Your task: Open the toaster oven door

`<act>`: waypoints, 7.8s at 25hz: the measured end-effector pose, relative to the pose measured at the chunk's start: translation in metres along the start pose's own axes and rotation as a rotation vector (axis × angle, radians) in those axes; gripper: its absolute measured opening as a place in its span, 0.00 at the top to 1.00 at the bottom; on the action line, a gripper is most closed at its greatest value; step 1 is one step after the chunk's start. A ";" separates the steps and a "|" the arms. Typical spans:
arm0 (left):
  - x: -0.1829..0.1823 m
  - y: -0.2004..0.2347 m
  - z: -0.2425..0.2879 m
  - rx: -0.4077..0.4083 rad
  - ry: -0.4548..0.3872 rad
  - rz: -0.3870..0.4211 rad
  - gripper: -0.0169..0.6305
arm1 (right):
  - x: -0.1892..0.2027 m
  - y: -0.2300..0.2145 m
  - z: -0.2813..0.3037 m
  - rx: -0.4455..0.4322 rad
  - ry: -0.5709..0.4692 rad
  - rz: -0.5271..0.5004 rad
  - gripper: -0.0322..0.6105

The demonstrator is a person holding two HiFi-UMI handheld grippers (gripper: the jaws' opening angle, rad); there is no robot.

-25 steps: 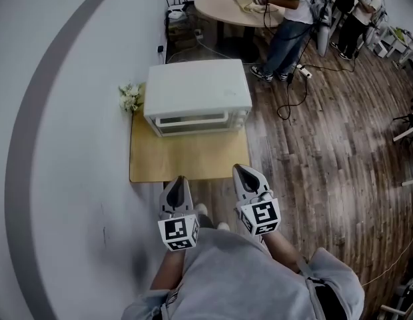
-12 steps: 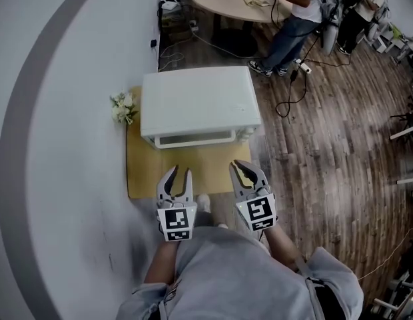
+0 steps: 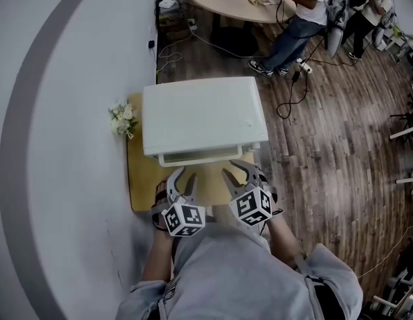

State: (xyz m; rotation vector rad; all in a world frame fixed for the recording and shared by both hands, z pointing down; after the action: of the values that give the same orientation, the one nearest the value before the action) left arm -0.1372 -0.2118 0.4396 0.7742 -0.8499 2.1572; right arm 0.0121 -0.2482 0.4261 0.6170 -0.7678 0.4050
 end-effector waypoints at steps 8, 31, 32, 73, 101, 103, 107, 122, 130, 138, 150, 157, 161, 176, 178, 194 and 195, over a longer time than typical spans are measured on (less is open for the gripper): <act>0.001 0.018 0.026 0.086 0.127 0.242 0.75 | -0.002 -0.005 0.028 -0.054 0.128 -0.124 0.77; 0.015 0.028 0.048 0.346 0.238 0.455 0.82 | 0.014 -0.006 0.060 -0.156 0.373 -0.319 0.78; 0.016 0.028 0.048 0.344 0.240 0.454 0.82 | 0.014 -0.005 0.060 -0.152 0.369 -0.318 0.78; 0.098 -0.101 0.015 0.002 0.324 0.325 0.80 | 0.114 0.105 0.000 0.014 0.173 -0.382 0.80; 0.178 -0.165 0.035 -0.206 0.144 0.321 0.78 | 0.195 0.167 0.014 0.157 -0.012 -0.414 0.79; 0.184 -0.170 0.038 -0.221 0.130 0.329 0.78 | 0.201 0.171 0.016 0.153 -0.017 -0.425 0.79; 0.194 -0.177 0.042 -0.243 0.106 0.346 0.78 | 0.210 0.178 0.019 0.162 -0.028 -0.431 0.79; 0.220 -0.194 0.055 -0.258 0.076 0.336 0.78 | 0.233 0.195 0.029 0.145 -0.005 -0.398 0.79; 0.232 -0.201 0.063 -0.286 0.053 0.320 0.80 | 0.249 0.208 0.041 0.193 -0.023 -0.422 0.77; 0.232 -0.204 0.063 -0.194 0.108 0.322 0.82 | 0.249 0.206 0.039 0.110 0.004 -0.349 0.77; 0.219 -0.211 0.052 -0.175 0.135 0.288 0.82 | 0.237 0.203 0.026 0.066 0.001 -0.288 0.77; 0.189 -0.217 0.026 -0.112 0.118 0.249 0.85 | 0.213 0.196 -0.004 0.014 0.017 -0.226 0.86; 0.159 -0.208 0.000 -0.110 0.062 0.182 0.90 | 0.184 0.184 -0.028 0.001 -0.019 -0.146 0.91; 0.050 -0.170 -0.098 -0.132 -0.258 -0.201 0.96 | 0.082 0.116 -0.135 0.082 -0.276 0.328 0.95; 0.037 -0.167 -0.114 -0.137 -0.317 -0.274 0.96 | 0.072 0.112 -0.148 0.100 -0.326 0.365 0.95; 0.016 -0.160 -0.195 -0.176 -0.508 -0.567 0.96 | 0.043 0.129 -0.214 0.118 -0.479 0.586 0.95; 0.016 -0.160 -0.195 -0.177 -0.507 -0.564 0.96 | 0.043 0.129 -0.215 0.120 -0.479 0.588 0.95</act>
State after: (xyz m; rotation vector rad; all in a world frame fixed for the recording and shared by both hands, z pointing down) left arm -0.0777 0.0279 0.3867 1.3141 -0.9152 1.3894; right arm 0.0808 -0.0066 0.3857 0.6002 -1.3993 0.8639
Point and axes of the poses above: the fingertips, and each gripper's own axes: z forward along the fingers, y to its left, x out of its underside, the point moved 7 cm from there along -z, backward along the fingers, and after that the axes turned 5 degrees about x, right-handed, at the moved point
